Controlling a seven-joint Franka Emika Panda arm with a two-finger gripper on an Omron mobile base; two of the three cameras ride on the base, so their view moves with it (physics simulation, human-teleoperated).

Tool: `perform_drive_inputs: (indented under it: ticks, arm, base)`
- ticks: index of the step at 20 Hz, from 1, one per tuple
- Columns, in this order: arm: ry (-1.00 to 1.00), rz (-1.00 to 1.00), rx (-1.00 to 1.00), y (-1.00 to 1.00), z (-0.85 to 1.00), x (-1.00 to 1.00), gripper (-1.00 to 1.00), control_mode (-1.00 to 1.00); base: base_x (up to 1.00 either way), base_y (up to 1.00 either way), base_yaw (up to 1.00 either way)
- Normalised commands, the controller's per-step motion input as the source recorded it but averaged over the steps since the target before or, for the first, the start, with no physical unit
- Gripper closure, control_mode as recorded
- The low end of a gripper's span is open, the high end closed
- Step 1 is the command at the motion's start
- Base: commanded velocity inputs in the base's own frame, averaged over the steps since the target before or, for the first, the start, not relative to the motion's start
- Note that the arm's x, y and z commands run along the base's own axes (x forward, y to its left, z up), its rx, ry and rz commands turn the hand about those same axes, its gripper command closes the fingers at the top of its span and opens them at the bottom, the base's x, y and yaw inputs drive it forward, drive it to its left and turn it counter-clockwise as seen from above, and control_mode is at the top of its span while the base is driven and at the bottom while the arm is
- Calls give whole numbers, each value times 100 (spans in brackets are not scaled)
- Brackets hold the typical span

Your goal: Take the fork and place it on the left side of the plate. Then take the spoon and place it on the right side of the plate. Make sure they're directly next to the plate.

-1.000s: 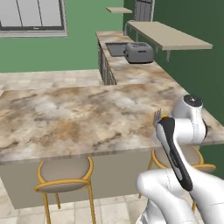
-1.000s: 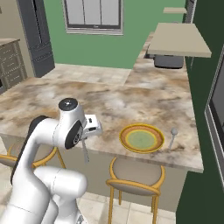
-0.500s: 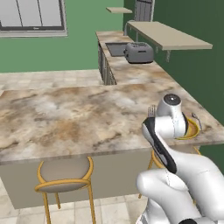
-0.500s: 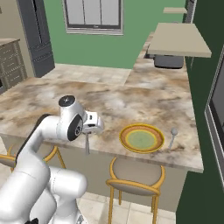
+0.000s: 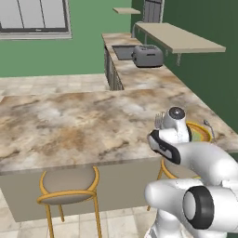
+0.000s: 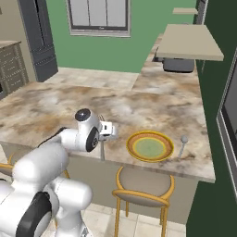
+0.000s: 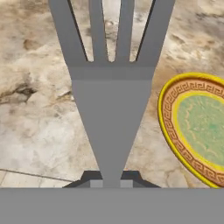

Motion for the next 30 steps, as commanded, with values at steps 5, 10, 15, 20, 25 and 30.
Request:
perform_drive_inputs:
  ticks: [5, 10, 15, 20, 25, 30]
  arm:
    - [0, 0, 0, -41, -27, 71, 100, -100]
    - [4, 0, 0, -26, -13, 71, 100, -100]
    - [9, 0, -1, -3, -10, 70, 100, -100]
    - [6, 0, -2, -5, -22, 72, 100, -100]
    - [3, 0, -1, -14, -34, 74, 100, -100]
    - [1, 0, -1, -16, -38, 58, 100, -100]
  base:
    - [0, 0, 0]
    - [0, 0, 0]
    - [0, 0, 0]
    - [0, 0, 0]
    - [0, 0, 0]
    - [0, 0, 0]
